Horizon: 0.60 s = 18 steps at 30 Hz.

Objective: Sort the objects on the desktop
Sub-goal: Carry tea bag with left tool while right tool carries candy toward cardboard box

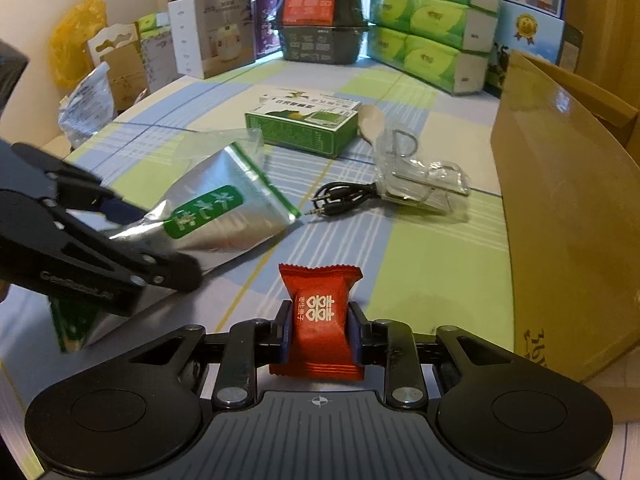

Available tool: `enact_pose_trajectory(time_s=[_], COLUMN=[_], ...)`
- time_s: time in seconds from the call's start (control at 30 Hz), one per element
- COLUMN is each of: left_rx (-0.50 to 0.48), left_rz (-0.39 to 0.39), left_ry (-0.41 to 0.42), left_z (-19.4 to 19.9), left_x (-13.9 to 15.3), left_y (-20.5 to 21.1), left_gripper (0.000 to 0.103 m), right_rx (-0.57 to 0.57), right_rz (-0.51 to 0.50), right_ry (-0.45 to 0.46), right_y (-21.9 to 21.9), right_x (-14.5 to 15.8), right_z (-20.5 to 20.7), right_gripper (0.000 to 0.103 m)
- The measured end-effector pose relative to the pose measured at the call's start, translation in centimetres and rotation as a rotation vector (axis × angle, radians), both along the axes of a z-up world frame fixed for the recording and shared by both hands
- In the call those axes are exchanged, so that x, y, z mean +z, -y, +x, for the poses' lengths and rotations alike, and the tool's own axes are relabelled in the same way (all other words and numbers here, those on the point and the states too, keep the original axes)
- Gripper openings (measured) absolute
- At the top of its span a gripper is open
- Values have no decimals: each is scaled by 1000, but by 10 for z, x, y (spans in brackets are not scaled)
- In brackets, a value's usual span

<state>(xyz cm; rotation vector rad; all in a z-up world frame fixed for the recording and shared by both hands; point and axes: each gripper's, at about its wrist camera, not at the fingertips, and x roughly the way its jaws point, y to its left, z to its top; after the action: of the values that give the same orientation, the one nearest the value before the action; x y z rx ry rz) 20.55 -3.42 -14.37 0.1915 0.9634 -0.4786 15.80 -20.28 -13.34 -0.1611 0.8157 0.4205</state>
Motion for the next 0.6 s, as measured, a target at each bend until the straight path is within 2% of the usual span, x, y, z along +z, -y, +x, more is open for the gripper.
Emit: enact_pose_trajectory(time_s=[0.2,0.37,0.6], left_rx=[84,130,211], left_rz=[-76,-86,-127], left_ry=[-49,-66,-19], left_z=[-20,-47,-85], left_x=[4,13,37], left_y=[-12,-7,-5], left_gripper=[47,47,47], right_rx=[-36,-60,-113], right_rz=[34,57,84], right_ry=[8,22,33], right_y=[7,7,13], right_x=[11,22,37], right_z=[-15,-38,-74], right_gripper=[24,24,24])
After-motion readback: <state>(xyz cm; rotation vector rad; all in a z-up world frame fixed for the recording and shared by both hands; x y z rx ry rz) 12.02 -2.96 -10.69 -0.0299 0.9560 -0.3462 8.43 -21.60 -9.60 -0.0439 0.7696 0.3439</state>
